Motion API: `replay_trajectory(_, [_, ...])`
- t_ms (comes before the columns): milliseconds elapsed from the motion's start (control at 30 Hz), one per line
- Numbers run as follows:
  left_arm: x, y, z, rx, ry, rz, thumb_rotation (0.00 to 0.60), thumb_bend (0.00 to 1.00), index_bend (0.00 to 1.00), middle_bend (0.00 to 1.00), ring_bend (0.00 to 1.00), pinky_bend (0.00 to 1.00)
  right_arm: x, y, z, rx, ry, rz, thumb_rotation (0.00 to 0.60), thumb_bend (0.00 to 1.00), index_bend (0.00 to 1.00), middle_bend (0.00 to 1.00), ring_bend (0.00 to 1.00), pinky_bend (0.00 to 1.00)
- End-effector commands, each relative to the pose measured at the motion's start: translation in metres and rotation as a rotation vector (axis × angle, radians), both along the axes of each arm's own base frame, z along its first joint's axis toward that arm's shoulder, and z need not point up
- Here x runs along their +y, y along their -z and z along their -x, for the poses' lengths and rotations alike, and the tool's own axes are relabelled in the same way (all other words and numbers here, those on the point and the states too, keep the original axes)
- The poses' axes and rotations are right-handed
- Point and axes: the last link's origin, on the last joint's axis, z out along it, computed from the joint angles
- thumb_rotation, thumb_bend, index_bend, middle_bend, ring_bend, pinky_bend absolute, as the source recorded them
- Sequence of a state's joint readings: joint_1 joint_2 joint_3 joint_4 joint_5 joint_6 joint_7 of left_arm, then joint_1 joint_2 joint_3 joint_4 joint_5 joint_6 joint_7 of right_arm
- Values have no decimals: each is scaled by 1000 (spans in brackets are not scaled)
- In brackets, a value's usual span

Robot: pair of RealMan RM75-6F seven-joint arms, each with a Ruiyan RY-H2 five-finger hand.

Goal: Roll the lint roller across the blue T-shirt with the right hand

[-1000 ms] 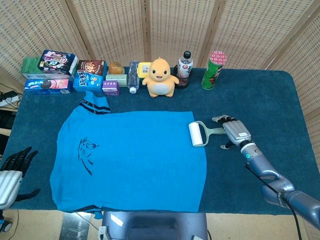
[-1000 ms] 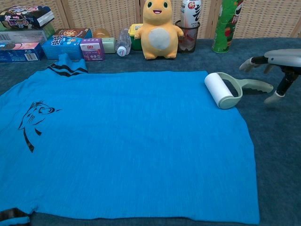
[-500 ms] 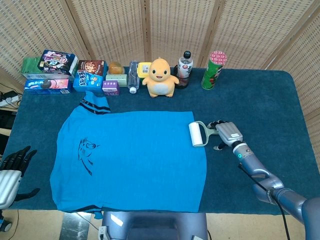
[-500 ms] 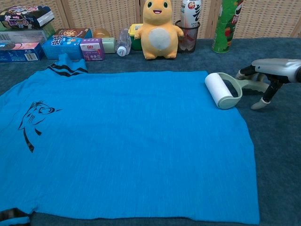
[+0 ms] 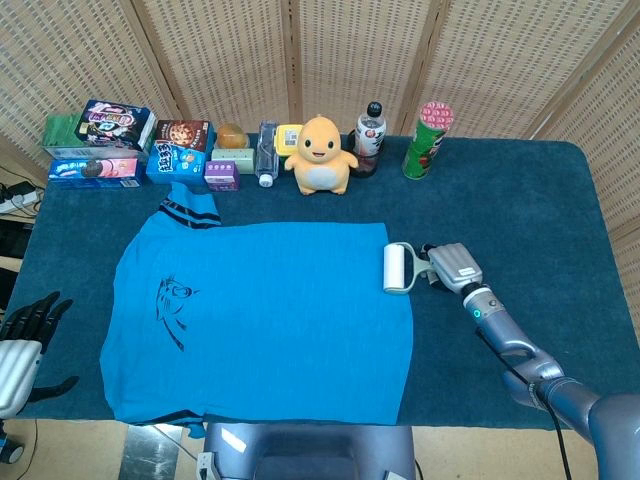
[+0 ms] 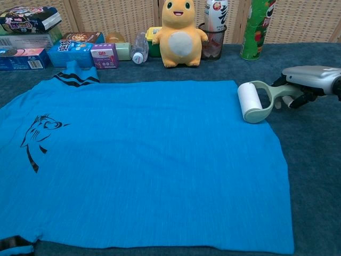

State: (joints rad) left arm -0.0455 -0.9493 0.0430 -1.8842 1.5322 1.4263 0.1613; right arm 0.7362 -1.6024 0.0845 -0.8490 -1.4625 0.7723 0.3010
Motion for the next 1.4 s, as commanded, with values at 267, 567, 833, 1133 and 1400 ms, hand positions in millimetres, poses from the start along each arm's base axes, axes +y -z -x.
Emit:
replay_trajectory(267, [0, 1, -1, -3, 2, 5, 600, 95, 0, 0, 0, 59, 2, -14, -12, -46, -69, 58, 600, 1000, 569, 692, 653, 955])
replay_trajectory(567, [-1, 1, -1, -8, 6, 9, 600, 95, 0, 0, 0, 59, -8, -20, -79, -58, -186, 8, 600, 1000, 563, 692, 656, 963])
replay_trajectory(833, [-1, 0, 0, -12, 1, 15, 600, 96, 0, 0, 0, 59, -14, -1, -140, -6, -242, -84, 600, 1000, 563, 692, 655, 963])
replay_trajectory(1133, [0, 1, 1, -18, -6, 36, 600, 96, 0, 0, 0, 59, -10, 34, -197, 34, -244, -179, 600, 1000, 563, 692, 655, 963])
replay_trajectory(1400, [0, 0, 1, -26, -9, 42, 600, 95, 0, 0, 0, 59, 0, 62, -227, 84, -185, -217, 600, 1000, 563, 692, 655, 963])
